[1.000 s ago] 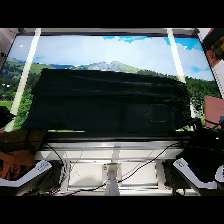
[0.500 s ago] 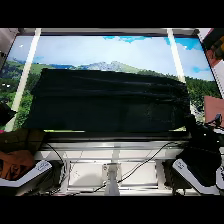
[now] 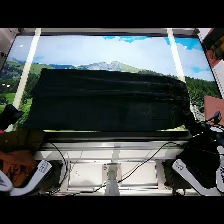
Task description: Fold the clothes and pants, and hang the long-sleeved shirts on hangers.
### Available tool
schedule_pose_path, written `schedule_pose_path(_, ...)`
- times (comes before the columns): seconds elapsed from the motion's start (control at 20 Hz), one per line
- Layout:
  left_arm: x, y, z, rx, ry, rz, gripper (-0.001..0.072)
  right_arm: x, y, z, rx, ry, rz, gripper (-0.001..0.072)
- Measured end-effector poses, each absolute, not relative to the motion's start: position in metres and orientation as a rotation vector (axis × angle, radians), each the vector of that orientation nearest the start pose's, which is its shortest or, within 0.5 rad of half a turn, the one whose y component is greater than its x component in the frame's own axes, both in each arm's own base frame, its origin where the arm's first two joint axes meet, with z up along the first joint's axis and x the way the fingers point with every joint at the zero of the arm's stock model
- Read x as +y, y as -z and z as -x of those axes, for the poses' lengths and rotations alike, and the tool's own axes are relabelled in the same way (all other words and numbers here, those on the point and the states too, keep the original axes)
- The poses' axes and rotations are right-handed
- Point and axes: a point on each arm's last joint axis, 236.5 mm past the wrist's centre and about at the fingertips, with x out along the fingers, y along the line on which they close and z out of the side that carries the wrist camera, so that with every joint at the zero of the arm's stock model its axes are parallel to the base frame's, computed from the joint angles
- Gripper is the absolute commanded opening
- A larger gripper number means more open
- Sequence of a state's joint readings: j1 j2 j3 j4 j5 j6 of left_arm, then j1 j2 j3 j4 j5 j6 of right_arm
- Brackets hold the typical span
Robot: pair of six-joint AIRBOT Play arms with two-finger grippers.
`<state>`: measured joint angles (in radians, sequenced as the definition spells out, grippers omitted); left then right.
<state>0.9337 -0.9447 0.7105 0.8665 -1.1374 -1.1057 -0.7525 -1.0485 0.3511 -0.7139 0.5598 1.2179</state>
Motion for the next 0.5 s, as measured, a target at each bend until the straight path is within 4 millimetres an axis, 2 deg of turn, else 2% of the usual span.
schedule_pose_path(0.1,0.132,-0.006,-0.259,0.907,-0.271,0.779,0.0031,-0.127,0.110,-0.275,0.850,0.504,-0.987,0.0056)
schedule_pose_path(0.15,0.128,0.003,-0.248,0.927,-0.310,0.797,0.0143,-0.127,0.110,-0.275,0.849,0.504,-0.987,0.0056)
schedule_pose_path(0.25,0.116,0.021,-0.230,0.971,-0.360,0.848,0.0710,-0.127,0.110,-0.275,0.847,0.505,-0.990,0.0056)
schedule_pose_path(0.35,0.104,0.034,-0.218,1.007,-0.381,0.902,0.0696,-0.127,0.110,-0.275,0.846,0.505,-0.993,0.0056)
schedule_pose_path(0.5,0.093,0.038,-0.216,1.006,-0.380,0.965,0.0695,-0.127,0.110,-0.276,0.844,0.506,-0.995,0.0056)
